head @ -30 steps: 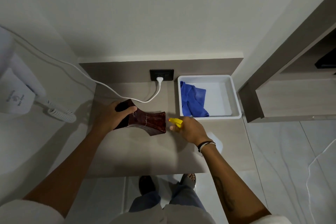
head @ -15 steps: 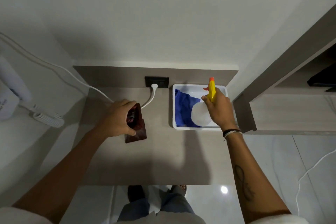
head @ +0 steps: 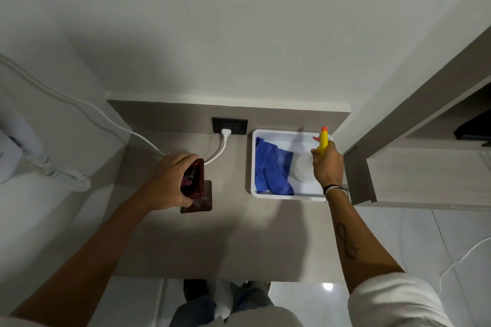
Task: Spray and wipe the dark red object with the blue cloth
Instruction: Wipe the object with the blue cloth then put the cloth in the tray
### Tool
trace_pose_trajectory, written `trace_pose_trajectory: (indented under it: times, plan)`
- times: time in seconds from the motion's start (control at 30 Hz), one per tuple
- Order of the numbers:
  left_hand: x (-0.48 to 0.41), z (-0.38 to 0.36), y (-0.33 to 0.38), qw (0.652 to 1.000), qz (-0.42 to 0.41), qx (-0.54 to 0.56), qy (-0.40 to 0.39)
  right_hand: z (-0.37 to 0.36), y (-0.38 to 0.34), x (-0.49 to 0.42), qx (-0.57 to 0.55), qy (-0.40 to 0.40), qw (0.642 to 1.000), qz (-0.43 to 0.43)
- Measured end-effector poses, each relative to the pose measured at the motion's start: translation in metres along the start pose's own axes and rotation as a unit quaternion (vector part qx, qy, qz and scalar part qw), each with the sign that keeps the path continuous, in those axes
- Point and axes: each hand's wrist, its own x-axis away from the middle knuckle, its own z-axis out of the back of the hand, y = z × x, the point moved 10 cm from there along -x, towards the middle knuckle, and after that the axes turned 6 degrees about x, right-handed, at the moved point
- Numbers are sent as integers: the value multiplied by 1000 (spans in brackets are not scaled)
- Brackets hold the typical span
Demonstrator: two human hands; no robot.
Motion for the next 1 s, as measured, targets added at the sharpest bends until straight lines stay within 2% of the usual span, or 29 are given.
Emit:
trace_pose_trajectory:
  times: [0.1,0.17,0.27,0.33,0.37,0.43,0.53,0.63,0.9,1.0]
  plan:
    - [0,-1,-1,1000,-1,-3,4,-3,6,-2,-9,-17,1000,-13]
    - [0,-3,-1,1000,-5,-10,5,2,4,1,-5,3,1000,-14]
    - [0,-8,-5,1000,-10,-16,3,21,-27,22,61,129,985,96]
    - [-1,-10,-7,1000,-8,-6,9,15,-59,42,78,168,962,198]
    - [-1,-10,-9,1000,-8,-1,12,3,-74,50,83,155,954,243]
    - [-1,-11,-9,1000,-13,9,17,-37,-94,58,117,73,945,296]
    - [-3,-11,-11,999,-26,12,20,-104,-86,55,214,-109,931,277]
    - [-4,-11,-13,999,-35,4,19,-141,-62,42,282,-201,907,241]
    - [-3,-13,-13,997,-57,-17,53,-190,-42,23,349,-259,864,255]
    - [-3,-12,-12,997,-59,-11,52,-199,-34,22,343,-267,863,259]
